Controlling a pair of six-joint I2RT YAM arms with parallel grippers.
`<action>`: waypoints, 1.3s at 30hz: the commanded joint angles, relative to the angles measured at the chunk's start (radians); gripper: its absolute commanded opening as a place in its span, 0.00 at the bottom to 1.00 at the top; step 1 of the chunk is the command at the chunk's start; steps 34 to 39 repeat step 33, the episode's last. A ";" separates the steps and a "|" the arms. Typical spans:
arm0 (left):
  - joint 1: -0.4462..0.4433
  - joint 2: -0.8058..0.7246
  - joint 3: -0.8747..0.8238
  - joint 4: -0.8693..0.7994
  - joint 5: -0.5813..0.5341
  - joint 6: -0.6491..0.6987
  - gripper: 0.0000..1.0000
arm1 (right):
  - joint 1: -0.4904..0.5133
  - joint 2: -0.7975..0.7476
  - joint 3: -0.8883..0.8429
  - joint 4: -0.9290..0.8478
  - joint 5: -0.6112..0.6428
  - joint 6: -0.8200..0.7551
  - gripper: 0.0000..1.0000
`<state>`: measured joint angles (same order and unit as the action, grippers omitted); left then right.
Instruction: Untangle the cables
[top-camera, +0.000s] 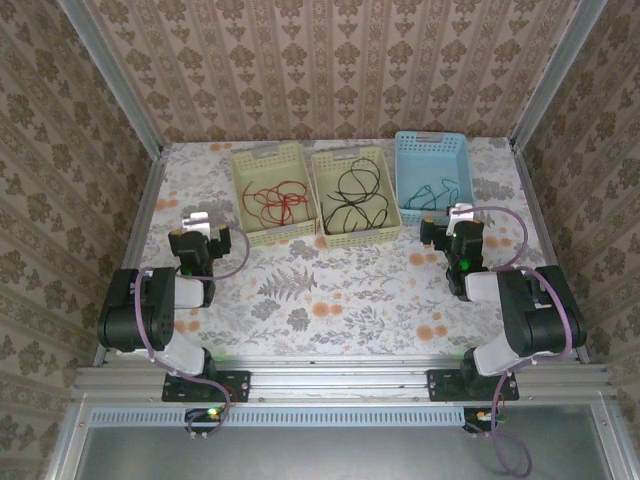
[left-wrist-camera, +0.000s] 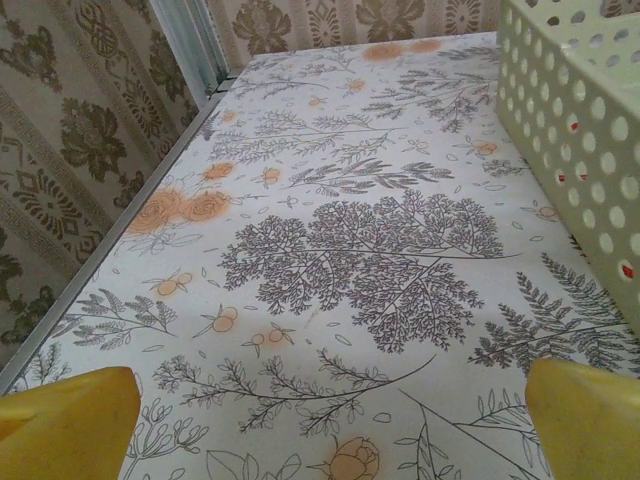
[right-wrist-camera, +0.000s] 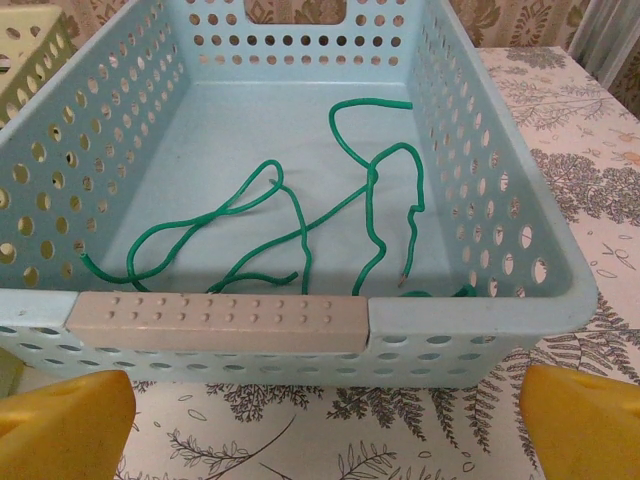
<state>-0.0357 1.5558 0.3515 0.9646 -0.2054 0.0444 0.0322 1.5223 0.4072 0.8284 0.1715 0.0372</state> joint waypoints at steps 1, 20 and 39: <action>0.009 0.003 -0.004 0.042 0.028 -0.023 1.00 | 0.000 0.005 -0.005 0.033 -0.012 0.010 1.00; 0.010 0.004 -0.003 0.042 0.027 -0.024 1.00 | -0.009 0.007 0.004 0.021 -0.068 -0.003 1.00; 0.009 0.003 -0.003 0.042 0.026 -0.024 1.00 | -0.032 0.006 0.009 0.008 -0.144 -0.002 1.00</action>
